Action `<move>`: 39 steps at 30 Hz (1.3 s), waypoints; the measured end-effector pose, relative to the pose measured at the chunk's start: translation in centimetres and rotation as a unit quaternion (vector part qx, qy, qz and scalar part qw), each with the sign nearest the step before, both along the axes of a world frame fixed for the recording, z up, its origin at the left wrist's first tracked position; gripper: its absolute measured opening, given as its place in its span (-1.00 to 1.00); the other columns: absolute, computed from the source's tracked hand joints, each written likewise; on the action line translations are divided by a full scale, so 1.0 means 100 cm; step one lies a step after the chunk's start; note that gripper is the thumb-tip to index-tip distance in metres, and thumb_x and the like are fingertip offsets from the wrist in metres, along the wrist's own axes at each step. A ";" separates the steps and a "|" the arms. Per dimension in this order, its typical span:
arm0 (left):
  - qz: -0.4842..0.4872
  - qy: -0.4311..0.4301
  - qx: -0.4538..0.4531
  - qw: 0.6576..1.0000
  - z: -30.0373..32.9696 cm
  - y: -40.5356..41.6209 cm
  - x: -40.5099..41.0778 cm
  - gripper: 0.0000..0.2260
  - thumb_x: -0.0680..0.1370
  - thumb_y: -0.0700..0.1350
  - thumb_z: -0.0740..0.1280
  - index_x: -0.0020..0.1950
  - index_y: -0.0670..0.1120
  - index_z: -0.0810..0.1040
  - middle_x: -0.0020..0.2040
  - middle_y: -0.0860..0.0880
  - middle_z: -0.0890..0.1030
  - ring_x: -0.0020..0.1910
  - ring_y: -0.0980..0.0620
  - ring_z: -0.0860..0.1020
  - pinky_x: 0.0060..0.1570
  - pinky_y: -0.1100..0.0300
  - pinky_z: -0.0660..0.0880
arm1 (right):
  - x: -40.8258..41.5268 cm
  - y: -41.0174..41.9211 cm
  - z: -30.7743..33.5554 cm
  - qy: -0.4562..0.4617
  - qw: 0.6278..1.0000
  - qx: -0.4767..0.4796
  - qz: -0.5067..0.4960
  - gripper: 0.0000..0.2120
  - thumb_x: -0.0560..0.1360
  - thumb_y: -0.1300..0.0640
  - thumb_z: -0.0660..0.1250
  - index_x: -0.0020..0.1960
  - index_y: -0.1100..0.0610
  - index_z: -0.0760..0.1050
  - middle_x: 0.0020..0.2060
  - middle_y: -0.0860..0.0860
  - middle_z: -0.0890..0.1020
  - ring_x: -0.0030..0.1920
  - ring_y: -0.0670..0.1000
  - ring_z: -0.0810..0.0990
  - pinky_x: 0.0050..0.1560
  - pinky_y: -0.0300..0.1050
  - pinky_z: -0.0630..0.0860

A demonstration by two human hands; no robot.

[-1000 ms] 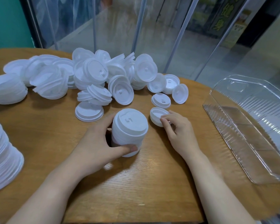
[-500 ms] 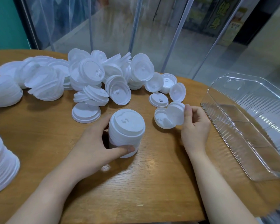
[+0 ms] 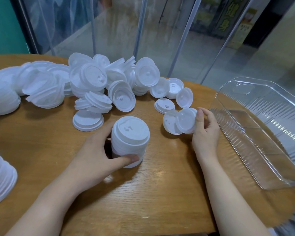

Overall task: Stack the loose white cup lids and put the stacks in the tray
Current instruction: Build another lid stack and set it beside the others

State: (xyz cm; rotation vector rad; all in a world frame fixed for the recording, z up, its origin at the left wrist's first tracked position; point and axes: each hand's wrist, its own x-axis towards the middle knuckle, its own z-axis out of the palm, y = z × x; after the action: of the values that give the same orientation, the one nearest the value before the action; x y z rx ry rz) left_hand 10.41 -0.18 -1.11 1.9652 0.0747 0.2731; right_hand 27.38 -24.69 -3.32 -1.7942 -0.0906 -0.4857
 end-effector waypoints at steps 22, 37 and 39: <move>-0.011 0.023 -0.027 0.999 0.001 0.001 0.003 -0.44 0.35 -0.05 0.67 0.24 0.24 0.54 0.06 0.44 0.59 -0.37 0.36 0.59 -0.32 0.39 0.50 | -0.003 0.018 -0.001 -0.038 0.929 -0.336 0.148 -0.49 0.45 -0.14 0.53 0.36 -0.04 0.56 0.38 -0.12 0.51 0.42 -0.11 0.40 0.43 -0.12 0.25; -0.025 -0.002 -0.015 1.000 -0.006 0.012 0.004 -0.38 0.31 -0.02 0.68 0.28 0.28 0.52 0.14 0.42 0.60 0.16 0.37 0.55 0.01 0.58 0.38 | -0.011 0.023 0.022 0.010 0.954 -0.256 0.155 -0.75 0.67 0.06 0.31 -0.18 -0.05 0.60 -0.37 -0.21 0.58 -0.28 -0.21 0.52 -0.24 -0.33 0.35; -0.022 -0.003 -0.014 1.000 -0.006 0.012 0.004 -0.39 0.31 -0.02 0.68 0.26 0.29 0.52 0.13 0.45 0.59 0.15 0.39 0.54 0.00 0.59 0.37 | -0.014 0.021 0.029 -0.016 0.959 -0.242 0.145 -0.67 0.68 0.10 0.29 -0.25 -0.11 0.47 -0.45 -0.22 0.48 -0.35 -0.18 0.42 -0.28 -0.33 0.29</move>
State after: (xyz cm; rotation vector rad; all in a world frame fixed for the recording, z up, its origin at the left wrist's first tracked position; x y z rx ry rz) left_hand 10.80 0.99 -1.75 1.9366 0.0309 0.2477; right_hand 25.99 -22.60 -0.46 -2.2031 -0.5258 -0.2934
